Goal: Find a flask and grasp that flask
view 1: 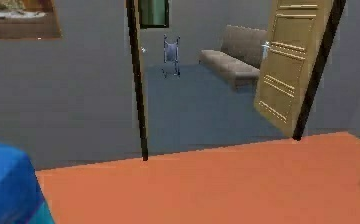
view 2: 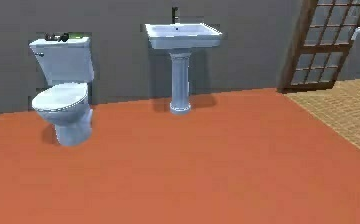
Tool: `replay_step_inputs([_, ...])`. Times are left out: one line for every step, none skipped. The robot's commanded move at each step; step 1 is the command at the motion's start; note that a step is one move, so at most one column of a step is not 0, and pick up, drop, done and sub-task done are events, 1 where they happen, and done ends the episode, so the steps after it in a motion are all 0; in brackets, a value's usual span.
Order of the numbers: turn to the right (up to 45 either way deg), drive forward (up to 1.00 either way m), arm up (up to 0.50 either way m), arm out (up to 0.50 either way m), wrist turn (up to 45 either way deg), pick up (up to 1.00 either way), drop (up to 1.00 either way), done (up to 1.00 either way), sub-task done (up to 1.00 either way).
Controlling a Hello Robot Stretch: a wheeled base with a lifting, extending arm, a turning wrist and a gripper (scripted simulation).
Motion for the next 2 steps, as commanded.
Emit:
replay_step_inputs([0.0, 1.0, 0.0, 0.0, 0.0, 0.0, 0.0, 0.0, 0.0])
replay_step_inputs([-3.0, 0.0, 0.0, 0.0, 0.0, 0.0, 0.0, 0.0, 0.0])
